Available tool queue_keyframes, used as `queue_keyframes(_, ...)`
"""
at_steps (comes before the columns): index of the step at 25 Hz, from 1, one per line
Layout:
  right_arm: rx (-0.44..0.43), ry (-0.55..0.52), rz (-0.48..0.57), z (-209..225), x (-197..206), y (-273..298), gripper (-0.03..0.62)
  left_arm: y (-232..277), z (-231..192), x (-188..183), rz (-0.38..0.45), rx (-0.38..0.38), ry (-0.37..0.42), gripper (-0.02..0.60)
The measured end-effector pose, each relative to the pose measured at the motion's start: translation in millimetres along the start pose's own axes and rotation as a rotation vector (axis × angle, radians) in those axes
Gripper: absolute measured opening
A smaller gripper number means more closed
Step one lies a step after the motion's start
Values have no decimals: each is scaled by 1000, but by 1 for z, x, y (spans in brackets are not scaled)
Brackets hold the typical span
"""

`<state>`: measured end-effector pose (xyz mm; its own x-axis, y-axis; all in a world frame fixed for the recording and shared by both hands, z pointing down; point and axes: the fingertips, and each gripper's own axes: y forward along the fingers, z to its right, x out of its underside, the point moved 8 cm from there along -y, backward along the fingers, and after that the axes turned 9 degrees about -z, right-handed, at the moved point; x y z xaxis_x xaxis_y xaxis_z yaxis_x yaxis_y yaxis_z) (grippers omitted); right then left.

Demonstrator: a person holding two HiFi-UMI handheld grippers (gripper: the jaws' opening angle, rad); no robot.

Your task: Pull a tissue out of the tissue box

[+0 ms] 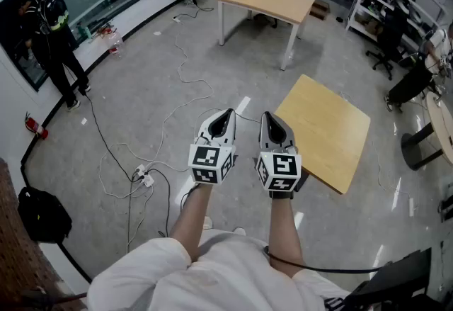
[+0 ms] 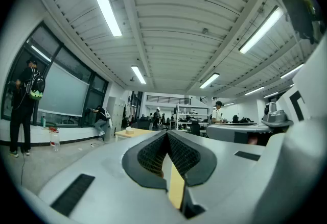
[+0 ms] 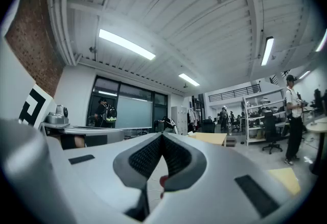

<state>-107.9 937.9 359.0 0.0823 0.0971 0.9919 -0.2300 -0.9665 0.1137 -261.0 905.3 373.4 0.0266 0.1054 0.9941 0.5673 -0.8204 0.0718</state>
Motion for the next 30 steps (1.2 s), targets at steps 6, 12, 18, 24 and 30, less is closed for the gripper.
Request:
queue_keyframes(6,-25,12,7,13,6,-24,-5,-5,29,8,-18,-19,-13,0)
queue_keyframes(12,-40,29,9,23,10,-40,-5,-16,47,15,-13,-79,-21,0)
queue_keyframes(18,-63,57,-2,16,23,-28,-5,-22,31,30,-25,-120,-6,0)
queue_keyframes(24,-4,-59,23,13,31,3,-5,1,7,32,-44,-166,45,0)
queue_keyframes(30,31,-43,-48,9,33,65,-5,37,-41,30,-42,-209,65,0)
